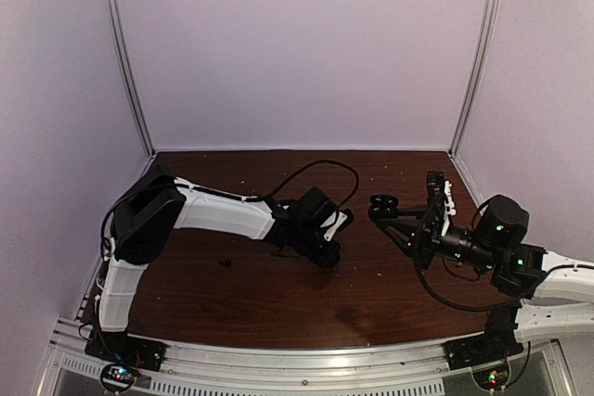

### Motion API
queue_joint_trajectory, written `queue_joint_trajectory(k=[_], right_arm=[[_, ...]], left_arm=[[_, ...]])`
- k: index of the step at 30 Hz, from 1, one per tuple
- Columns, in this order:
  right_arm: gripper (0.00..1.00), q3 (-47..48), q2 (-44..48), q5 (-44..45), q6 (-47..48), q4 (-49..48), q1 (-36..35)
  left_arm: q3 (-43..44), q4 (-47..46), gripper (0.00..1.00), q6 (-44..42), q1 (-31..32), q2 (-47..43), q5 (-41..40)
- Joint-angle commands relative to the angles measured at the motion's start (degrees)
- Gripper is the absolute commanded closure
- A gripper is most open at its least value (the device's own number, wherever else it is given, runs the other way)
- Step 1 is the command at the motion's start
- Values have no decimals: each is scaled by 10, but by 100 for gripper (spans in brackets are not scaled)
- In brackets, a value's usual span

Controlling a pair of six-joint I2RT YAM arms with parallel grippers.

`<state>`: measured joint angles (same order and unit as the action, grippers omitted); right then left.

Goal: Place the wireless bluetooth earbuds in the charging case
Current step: Move the right earbud to the center of the board.

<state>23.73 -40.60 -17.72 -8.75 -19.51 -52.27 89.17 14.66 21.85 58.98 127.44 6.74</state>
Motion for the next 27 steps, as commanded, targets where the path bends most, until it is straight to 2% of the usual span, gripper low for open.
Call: queue_joint_trajectory(k=[1,6,13,20,27], right_arm=[[100,3,2,-2,6,-4,4],[100,2,2,-4,3,-7,4],[100,2,-6,-10,-1,-19,5],[100,9,-11,-15,0,-19,4],[100,9,-7,-15,-1,-14,4]], left_arm=[[-51,82,86,-53,3,-30,-45],[-126,132,87,-101,2,-91,-84],[-217,172,85,-154,1,-162,-77],[-197,197,74,-136,0,-169,-67],[-173,218,75,-115,-7,-161,-49]])
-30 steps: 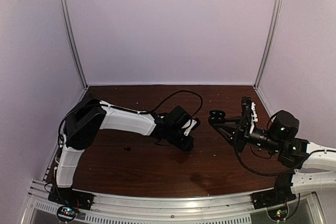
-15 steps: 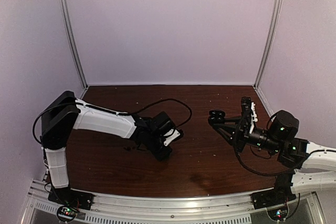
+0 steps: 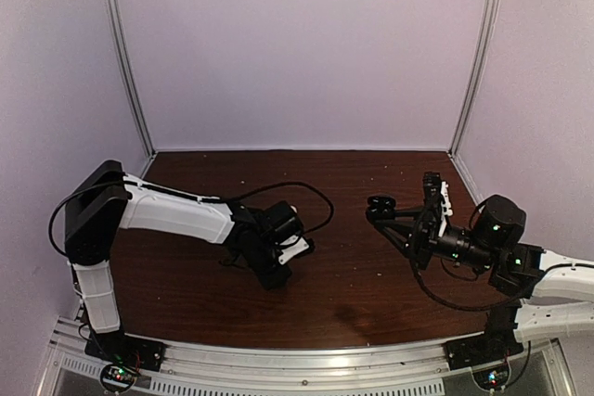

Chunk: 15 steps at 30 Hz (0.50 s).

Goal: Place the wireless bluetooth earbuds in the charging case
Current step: Move the right earbud to the center of the board.

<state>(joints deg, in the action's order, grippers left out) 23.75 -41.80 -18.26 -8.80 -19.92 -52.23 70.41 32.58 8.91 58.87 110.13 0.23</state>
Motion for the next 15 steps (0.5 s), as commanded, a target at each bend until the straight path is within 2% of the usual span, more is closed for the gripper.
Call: queue_joint_trajectory(k=[1,9,15], right_arm=[[100,9,6,-9,0,-10,4],[100,7,4,-10,2,-13,4],[100,9,0,-11,2,-14,4]], left_arm=[[16,39,77,15,-5,12,20],[17,14,84,19,-9,11,34],[31,11,75,21,-14,19,37]])
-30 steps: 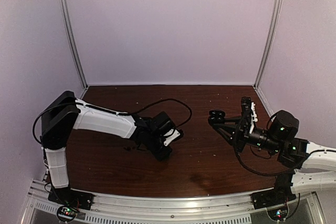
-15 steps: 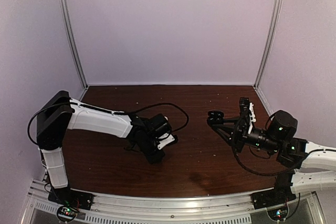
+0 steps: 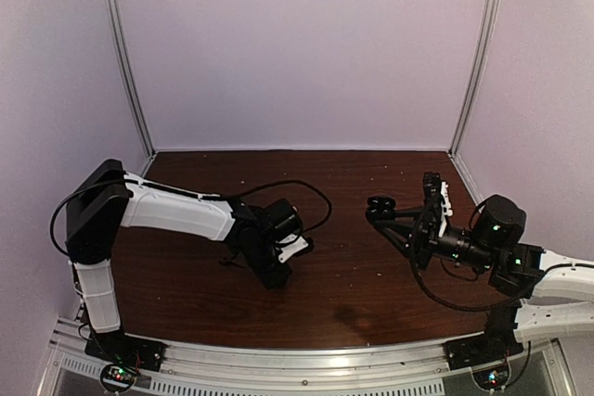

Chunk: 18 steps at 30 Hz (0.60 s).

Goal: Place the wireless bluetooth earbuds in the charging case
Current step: Move the right earbud to the center of the board.

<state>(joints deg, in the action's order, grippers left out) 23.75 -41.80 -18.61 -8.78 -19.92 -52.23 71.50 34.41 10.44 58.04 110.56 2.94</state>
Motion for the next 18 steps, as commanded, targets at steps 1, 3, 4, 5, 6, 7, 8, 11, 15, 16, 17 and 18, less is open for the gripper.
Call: queue_joint_trajectory(k=[1,3,4,5,6,7,8,11,15,16,17,18], right_arm=[[100,9,-1,-8,2,-14,4],[100,11,-4,-10,2,-14,4],[100,10,-5,-9,3,-15,4],[100,10,-6,-9,3,-15,4],[100,10,-6,-9,3,-16,4],[100,9,-6,-9,3,-16,4],[100,9,-6,-9,3,-16,4],[100,9,-5,-9,5,-14,4],[100,9,-5,-9,6,-10,4],[100,10,-5,-8,6,-10,4],[100,10,-4,-8,6,-9,4],[100,9,-4,-8,6,-10,4]], left_arm=[[26,-3,75,6,-6,18,8],[37,6,76,5,-6,24,1],[39,10,76,5,-6,25,-2],[42,12,76,5,-6,27,-4],[45,14,76,5,-6,29,-5],[47,16,76,6,-6,30,-4],[48,17,77,6,-6,32,-3],[49,21,79,7,-6,34,-2],[46,30,80,7,-6,36,-1],[43,31,80,6,-6,36,0],[42,34,79,6,-5,35,1],[42,37,79,7,-5,34,2]])
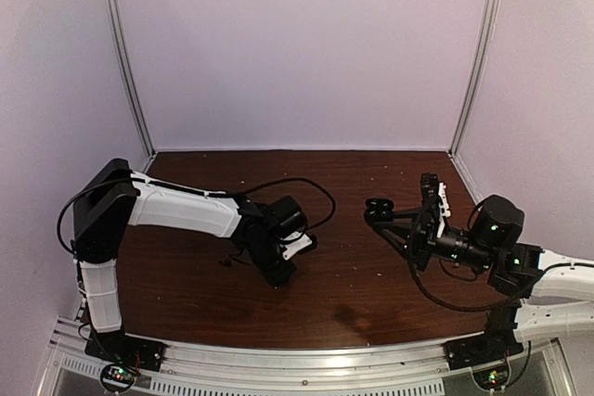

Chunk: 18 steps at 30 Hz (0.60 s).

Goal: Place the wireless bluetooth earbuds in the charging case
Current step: Move the right earbud to the center of the board.

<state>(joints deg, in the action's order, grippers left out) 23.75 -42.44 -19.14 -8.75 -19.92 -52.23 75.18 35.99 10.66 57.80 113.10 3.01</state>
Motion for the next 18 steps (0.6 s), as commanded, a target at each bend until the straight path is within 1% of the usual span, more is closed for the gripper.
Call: queue_joint_trajectory(k=[1,4,7,12,18], right_arm=[[100,9,2,-3,6,-10,4],[100,8,2,-1,6,-13,4],[100,9,-1,-1,6,-15,4],[100,8,-3,-2,7,-17,3],[100,-2,-5,1,5,-33,4]], left_arm=[[2,23,79,6,-2,8,0],[-3,23,79,7,-2,2,0],[-3,20,84,7,-3,1,-4],[-8,-5,89,10,-3,-12,-4],[-37,-66,94,17,-4,-73,-19]])
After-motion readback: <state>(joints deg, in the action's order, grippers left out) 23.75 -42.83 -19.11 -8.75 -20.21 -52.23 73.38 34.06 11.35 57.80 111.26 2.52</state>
